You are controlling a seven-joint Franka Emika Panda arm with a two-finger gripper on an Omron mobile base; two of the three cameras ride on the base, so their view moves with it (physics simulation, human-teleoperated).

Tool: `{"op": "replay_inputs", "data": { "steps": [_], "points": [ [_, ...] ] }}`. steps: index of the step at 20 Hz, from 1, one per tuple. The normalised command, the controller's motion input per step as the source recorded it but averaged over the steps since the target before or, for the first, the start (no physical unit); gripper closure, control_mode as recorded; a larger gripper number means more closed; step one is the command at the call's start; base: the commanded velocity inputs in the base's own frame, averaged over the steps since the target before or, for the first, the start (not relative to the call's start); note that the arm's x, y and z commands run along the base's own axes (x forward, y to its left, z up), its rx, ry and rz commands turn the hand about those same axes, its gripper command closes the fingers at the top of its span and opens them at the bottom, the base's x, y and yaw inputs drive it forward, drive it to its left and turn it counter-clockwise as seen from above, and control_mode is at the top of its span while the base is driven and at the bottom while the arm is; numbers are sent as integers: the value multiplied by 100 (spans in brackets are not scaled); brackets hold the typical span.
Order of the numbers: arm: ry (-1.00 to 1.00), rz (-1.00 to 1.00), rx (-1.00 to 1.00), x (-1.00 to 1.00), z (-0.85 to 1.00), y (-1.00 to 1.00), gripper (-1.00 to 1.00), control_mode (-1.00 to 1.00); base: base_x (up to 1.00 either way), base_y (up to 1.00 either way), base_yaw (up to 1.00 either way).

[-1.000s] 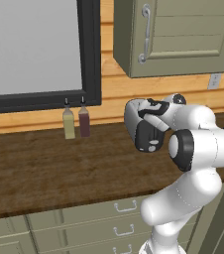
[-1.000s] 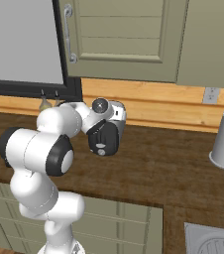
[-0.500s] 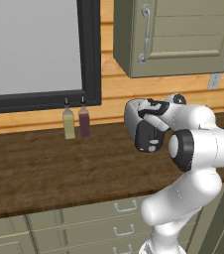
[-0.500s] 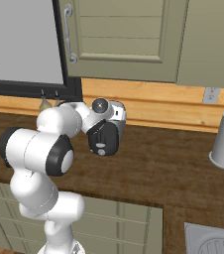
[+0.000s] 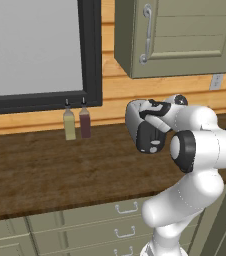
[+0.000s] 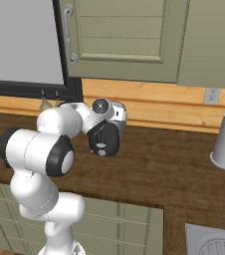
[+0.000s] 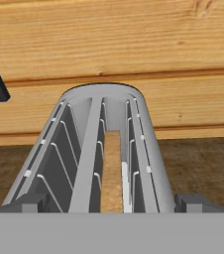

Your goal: Start the toaster. Once the lever pops up, take the bread to the plate on the dining counter.

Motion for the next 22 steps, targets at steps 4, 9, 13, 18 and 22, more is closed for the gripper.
{"op": "replay_inputs", "data": {
  "steps": [4, 9, 13, 18, 22],
  "points": [
    [0, 0, 0, 0, 0, 0, -100, -100, 0, 0, 0],
    [0, 0, 0, 0, 0, 0, -100, -100, 0, 0, 0],
    [0, 0, 0, 0, 0, 0, -100, -100, 0, 0, 0],
    [0, 0, 0, 0, 0, 0, -100, -100, 0, 0, 0],
    [0, 0, 0, 0, 0, 0, -100, -100, 0, 0, 0]
  ]
}}
